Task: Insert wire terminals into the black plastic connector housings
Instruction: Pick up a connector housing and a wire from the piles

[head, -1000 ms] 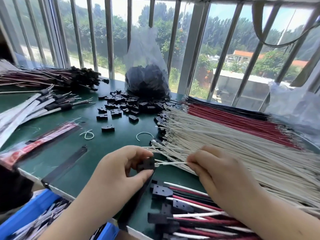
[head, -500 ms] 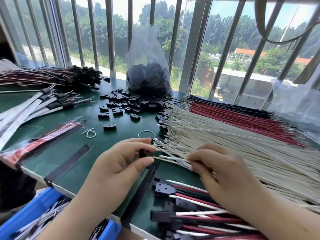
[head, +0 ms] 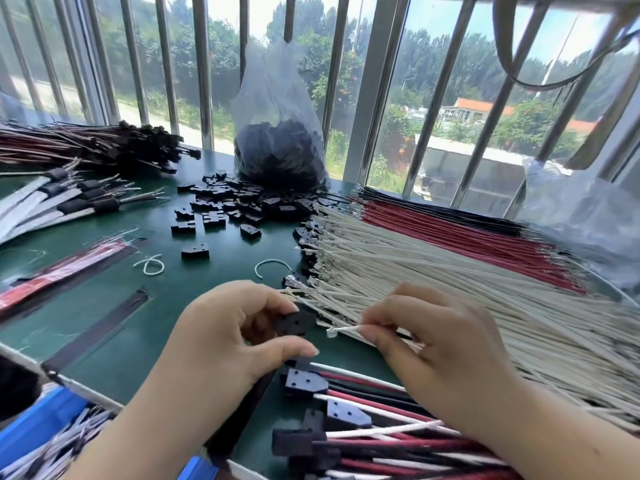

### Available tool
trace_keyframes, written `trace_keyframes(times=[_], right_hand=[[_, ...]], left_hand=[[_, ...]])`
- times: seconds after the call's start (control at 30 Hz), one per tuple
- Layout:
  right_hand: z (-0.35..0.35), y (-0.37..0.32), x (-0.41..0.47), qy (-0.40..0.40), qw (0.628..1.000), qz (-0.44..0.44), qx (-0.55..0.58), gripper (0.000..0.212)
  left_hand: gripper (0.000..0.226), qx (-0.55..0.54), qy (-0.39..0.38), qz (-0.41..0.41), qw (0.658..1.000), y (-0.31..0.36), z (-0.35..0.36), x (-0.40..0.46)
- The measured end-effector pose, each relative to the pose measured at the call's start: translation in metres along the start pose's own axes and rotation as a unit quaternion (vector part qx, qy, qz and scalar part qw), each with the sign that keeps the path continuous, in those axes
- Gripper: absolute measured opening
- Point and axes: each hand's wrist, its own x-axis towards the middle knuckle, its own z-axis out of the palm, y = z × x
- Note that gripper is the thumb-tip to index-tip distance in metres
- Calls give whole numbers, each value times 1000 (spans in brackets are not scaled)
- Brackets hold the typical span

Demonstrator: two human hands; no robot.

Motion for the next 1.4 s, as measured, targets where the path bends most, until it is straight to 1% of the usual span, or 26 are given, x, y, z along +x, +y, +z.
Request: trace_keyframes(times=[0.07, 0.17, 0.23, 0.33, 0.47, 0.57, 0.7, 0.83, 0.97, 1.13, 1.2, 1.23, 1.3, 1.37, 1.4], right_hand=[[1, 0, 1, -2, 1000, -17, -2, 1], [2, 2, 1, -4, 999, -44, -9, 11], [2, 3, 1, 11, 998, -56, 2, 12], [2, 5, 1, 27, 997, -70, 14, 14], [0, 4, 1, 22, 996, -81, -3, 17], [-1, 6, 1, 16, 996, -89, -2, 19], [-2, 5, 2, -18, 995, -95, -16, 19], [-3, 4, 2, -49, 994, -96, -2, 22], [-2, 2, 3, -56, 995, -84, 6, 22], [0, -2, 1, -54, 994, -79, 51, 21], [-1, -1, 1, -58, 994, -61, 65, 20], [-1, 0, 1, -62, 994, -47, 76, 20], [0, 3, 1, -72, 993, -27, 94, 19], [1, 6, 0, -85, 991, -25, 96, 18], [2, 7, 0, -93, 991, -27, 90, 19]], left_hand=[[49, -13, -1, 4, 1000, 1, 0, -1], [45, -19, -9, 3, 1000, 5, 2, -3], [45, -40, -13, -6, 999, 8, 2, -3], [48, -71, -38, -21, 996, 10, 4, -3], [48, -102, -42, -40, 993, 11, 4, -2], [48, -112, -30, -38, 993, 11, 3, -3], [45, -101, -30, -7, 994, 11, 3, -5], [41, -74, -32, 23, 996, 11, 5, -5], [39, -49, -29, 21, 998, 12, 11, -4], [42, -94, -39, 7, 995, 13, 22, -5], [44, -116, -43, 1, 992, 12, 21, -5], [43, -109, -49, 8, 993, 11, 19, -6], [37, -58, -56, 53, 995, 5, 16, -5], [33, 30, -69, 128, 989, 4, 13, -4], [39, 73, -79, 158, 982, 3, 12, -3]])
